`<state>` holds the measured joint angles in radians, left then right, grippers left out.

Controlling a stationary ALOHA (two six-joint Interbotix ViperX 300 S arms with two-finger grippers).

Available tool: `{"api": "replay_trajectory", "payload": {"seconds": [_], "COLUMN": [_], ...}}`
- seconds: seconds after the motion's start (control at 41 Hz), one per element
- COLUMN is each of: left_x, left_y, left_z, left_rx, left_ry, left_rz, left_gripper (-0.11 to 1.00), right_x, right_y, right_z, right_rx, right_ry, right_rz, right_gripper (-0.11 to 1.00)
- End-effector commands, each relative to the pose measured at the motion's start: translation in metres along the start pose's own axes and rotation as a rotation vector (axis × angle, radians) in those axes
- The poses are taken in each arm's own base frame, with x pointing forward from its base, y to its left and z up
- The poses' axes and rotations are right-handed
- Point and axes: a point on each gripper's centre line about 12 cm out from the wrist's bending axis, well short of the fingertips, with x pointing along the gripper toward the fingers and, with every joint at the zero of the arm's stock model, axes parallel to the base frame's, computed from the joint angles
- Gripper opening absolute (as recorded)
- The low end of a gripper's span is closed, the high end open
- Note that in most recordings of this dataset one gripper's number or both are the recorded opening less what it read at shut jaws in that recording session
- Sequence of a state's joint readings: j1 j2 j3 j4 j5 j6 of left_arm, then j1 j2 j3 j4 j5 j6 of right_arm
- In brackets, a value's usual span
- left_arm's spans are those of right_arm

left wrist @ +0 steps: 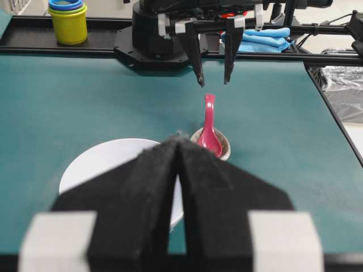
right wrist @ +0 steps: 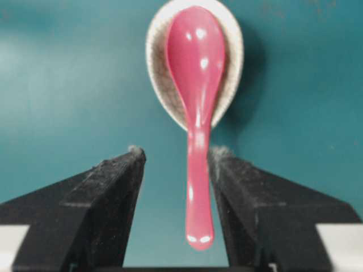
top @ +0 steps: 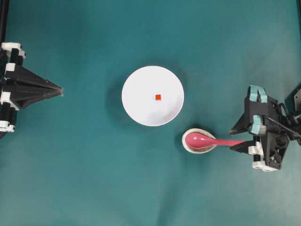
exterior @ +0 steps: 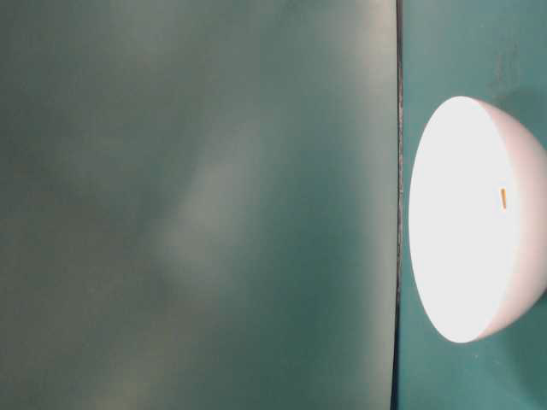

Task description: Grip the spoon and scoop the red block from the bowl with right arm.

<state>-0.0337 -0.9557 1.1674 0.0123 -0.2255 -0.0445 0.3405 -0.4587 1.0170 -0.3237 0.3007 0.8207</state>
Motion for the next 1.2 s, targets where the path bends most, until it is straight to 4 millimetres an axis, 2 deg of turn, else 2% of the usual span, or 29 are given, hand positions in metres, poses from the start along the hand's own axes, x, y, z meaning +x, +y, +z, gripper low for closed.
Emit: {"api": "replay_trajectory", "payload": {"seconds": [0.0,0.122,0.244,0.415,0.61,0.732,0.805,0.976,1.073,1.171], "left_x": [0.003,0.003,0.003,0.003,0.003,0.003,0.003,0.003,0.003,0.003], "left_y": [-0.001,-0.001,-0.001,-0.001,-0.001,-0.001,-0.001,-0.001,-0.001,-0.001], "left_z": [0.011,0.012,0.012,0.012,0.011,0.011,0.011,0.011,0.011,0.011], "left_rx": [0.001,0.003,0.003,0.003,0.001,0.001,0.001,0.001,0.001,0.001], "left_ry": [-0.032,-0.034,-0.034,-0.034,-0.029,-0.029,-0.029,-0.027,-0.026,-0.024], "left_rz": [-0.005,-0.005,-0.005,-0.005,-0.004,-0.004,-0.004,-0.004,-0.004,-0.004], "left_gripper": [0.0,0.0,0.0,0.0,0.0,0.0,0.0,0.0,0.0,0.0], "right_x": [-0.003,-0.006,-0.011,-0.013,-0.011,-0.011,-0.014,-0.032,-0.048,-0.056], "right_y": [0.002,-0.012,-0.015,0.003,-0.001,-0.017,-0.029,-0.049,-0.051,-0.051], "right_z": [0.003,-0.009,-0.003,0.006,-0.015,-0.023,-0.02,0.003,0.015,0.019], "right_rx": [0.004,0.029,0.016,-0.075,-0.059,-0.028,-0.01,0.008,-0.056,-0.113], "right_ry": [-0.025,0.098,0.137,-0.108,-0.256,-0.318,-0.377,-0.597,-0.732,-0.796], "right_rz": [0.019,-0.112,-0.179,0.065,0.268,0.289,0.275,0.264,0.266,0.251], "right_gripper": [0.54,0.53,0.54,0.54,0.54,0.54,0.54,0.54,0.54,0.53]}}
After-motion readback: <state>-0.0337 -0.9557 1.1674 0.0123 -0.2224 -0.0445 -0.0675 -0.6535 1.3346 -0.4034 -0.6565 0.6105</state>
